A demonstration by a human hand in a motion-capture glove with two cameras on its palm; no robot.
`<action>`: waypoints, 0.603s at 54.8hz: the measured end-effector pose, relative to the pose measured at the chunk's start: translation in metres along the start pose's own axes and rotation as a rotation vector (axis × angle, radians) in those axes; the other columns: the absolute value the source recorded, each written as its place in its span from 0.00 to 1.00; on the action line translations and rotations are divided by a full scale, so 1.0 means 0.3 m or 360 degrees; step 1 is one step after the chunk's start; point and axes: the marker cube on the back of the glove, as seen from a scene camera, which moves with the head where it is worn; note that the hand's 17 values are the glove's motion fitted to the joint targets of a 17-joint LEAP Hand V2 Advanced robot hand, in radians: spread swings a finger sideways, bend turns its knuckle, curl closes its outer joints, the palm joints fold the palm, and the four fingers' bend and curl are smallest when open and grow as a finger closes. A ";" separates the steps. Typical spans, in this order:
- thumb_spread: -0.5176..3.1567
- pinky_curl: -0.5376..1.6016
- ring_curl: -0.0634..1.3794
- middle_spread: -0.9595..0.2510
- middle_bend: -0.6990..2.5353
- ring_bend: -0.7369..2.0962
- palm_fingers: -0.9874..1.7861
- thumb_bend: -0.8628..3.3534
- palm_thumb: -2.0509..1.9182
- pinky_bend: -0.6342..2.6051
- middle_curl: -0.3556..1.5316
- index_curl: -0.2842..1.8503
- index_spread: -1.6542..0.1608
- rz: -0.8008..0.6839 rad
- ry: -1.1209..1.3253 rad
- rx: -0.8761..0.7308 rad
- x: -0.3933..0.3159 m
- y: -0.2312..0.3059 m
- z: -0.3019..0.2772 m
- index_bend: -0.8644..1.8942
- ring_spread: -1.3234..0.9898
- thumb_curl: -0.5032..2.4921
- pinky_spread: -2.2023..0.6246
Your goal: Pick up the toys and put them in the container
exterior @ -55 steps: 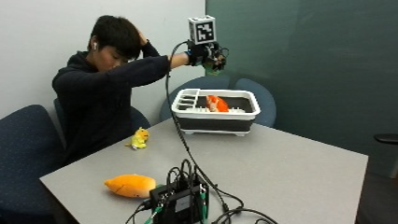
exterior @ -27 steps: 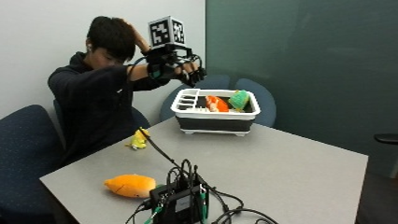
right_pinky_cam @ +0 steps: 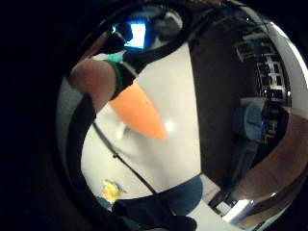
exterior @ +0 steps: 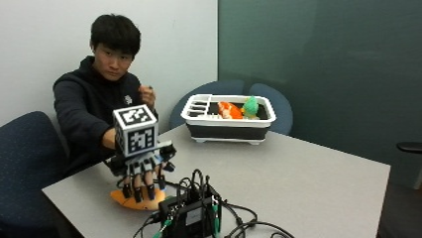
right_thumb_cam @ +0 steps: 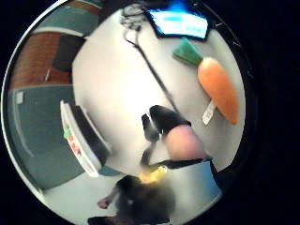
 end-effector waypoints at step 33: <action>0.50 0.47 0.41 0.63 0.47 0.77 0.73 0.25 0.67 0.60 0.58 0.21 0.84 -0.0263 -0.0040 0.0556 -0.036 0.020 0.031 0.39 0.44 0.35 0.65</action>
